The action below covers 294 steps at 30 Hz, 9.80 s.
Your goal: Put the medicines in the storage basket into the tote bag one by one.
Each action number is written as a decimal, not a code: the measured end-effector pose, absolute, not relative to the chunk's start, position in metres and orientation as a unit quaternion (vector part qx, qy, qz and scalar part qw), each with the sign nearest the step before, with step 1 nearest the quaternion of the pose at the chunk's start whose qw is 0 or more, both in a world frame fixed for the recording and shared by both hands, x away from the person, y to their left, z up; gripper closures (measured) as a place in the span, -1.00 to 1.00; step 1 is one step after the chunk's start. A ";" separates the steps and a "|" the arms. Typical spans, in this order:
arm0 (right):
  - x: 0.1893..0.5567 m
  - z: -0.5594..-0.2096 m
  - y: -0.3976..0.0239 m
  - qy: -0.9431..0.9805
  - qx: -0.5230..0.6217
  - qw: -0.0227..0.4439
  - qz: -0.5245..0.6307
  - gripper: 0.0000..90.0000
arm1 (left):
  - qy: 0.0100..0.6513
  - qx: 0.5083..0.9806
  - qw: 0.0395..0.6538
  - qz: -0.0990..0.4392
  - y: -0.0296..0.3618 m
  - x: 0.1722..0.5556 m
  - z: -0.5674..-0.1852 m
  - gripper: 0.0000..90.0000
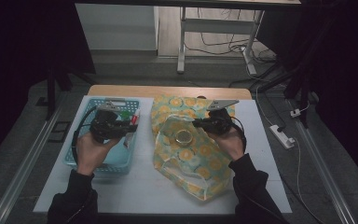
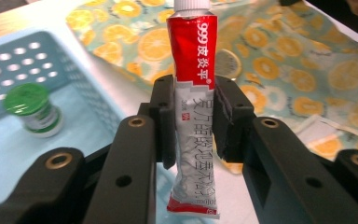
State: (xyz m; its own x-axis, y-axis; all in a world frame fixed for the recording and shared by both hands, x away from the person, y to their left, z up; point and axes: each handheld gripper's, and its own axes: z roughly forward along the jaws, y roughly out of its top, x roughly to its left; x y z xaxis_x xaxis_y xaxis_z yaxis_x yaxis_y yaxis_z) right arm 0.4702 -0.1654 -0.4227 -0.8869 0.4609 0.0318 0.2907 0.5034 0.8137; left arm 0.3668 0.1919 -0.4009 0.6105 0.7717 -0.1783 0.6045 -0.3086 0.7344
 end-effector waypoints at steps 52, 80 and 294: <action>0.467 -0.415 -0.166 0.853 0.213 0.100 0.466 1.00 | 0.345 0.874 0.343 0.001 0.033 0.426 -0.452 0.59; 0.468 -0.412 -0.172 0.848 0.222 0.107 0.470 1.00 | 0.347 0.868 0.356 0.001 0.018 0.441 -0.441 0.58; 0.466 -0.419 -0.165 0.853 0.217 0.104 0.463 1.00 | 0.467 0.789 0.372 0.144 0.220 0.415 -0.429 0.15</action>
State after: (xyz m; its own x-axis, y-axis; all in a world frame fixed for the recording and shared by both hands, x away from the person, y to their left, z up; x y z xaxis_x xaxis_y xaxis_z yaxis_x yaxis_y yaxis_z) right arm 0.4660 -0.1647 -0.4189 -0.8837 0.4676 0.0230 0.2741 0.4771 0.8350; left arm 0.4152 0.2202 -0.4287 0.5225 0.8440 -0.1207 0.6301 -0.2868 0.7216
